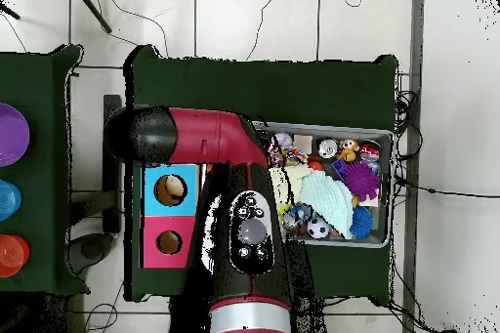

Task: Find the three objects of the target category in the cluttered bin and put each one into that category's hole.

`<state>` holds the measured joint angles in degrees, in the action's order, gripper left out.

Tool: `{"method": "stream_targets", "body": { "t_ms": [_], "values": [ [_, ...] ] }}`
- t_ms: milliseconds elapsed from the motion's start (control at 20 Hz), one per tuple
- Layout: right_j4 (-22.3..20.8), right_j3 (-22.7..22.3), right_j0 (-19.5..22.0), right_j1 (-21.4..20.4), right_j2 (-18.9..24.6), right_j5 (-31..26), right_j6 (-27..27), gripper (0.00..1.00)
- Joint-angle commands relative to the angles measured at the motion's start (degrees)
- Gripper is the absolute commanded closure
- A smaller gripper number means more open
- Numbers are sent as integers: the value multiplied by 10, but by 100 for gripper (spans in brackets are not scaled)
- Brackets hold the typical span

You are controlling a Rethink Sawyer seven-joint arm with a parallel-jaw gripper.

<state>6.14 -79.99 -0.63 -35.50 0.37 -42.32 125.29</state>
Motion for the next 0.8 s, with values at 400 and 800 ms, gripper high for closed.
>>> {"method": "stream_targets", "body": {
  "t_ms": [400, 800],
  "values": [
    [19, -18, 27, 13, 48, -53, 21, 100],
    [11, -17, 39, 21, 55, -39, 3, 100]
  ]
}}
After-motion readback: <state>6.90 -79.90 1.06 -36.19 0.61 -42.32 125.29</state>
